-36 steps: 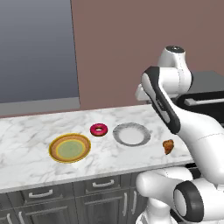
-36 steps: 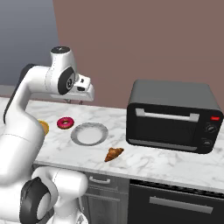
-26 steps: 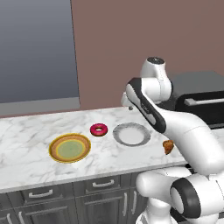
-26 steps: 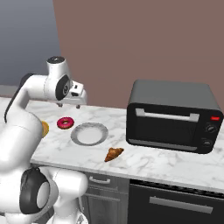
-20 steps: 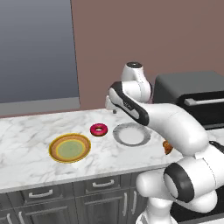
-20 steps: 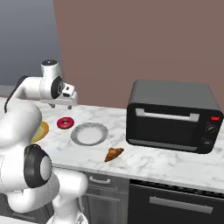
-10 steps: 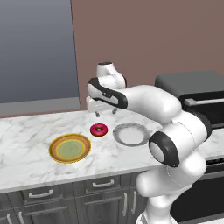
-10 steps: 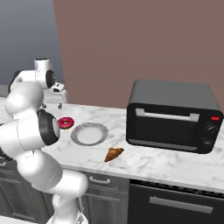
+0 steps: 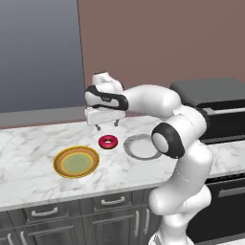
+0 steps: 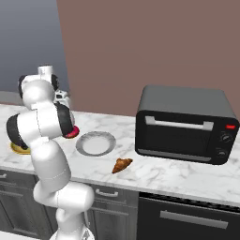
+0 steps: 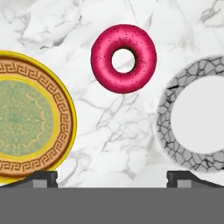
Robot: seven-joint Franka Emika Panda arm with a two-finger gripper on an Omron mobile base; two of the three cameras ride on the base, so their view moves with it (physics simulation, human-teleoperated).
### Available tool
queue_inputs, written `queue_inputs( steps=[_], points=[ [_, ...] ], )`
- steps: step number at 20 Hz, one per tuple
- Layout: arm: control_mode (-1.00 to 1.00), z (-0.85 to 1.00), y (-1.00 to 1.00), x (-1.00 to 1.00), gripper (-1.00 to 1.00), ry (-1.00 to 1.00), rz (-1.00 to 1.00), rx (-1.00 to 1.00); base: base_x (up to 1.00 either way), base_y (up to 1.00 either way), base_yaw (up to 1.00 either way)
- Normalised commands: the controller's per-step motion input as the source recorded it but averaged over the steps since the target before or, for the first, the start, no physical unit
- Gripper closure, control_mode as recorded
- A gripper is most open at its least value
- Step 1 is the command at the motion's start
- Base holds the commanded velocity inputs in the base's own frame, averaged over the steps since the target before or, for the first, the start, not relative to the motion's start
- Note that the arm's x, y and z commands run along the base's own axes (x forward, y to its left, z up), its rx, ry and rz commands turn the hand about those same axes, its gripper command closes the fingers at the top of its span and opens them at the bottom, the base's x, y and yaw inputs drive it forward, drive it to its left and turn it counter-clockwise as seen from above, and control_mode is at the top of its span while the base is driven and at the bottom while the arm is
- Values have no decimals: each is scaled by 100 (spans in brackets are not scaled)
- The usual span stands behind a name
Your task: Place the pastries on the plates.
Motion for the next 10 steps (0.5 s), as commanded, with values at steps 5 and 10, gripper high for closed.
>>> queue_inputs(
  steps=[5, 10],
  points=[
    [-100, -37, 4, 40, -100, 0, 0, 0, 0, 0, 0],
    [-100, -24, 1, 25, -100, 0, 0, 0, 0, 0, 0]
  ],
)
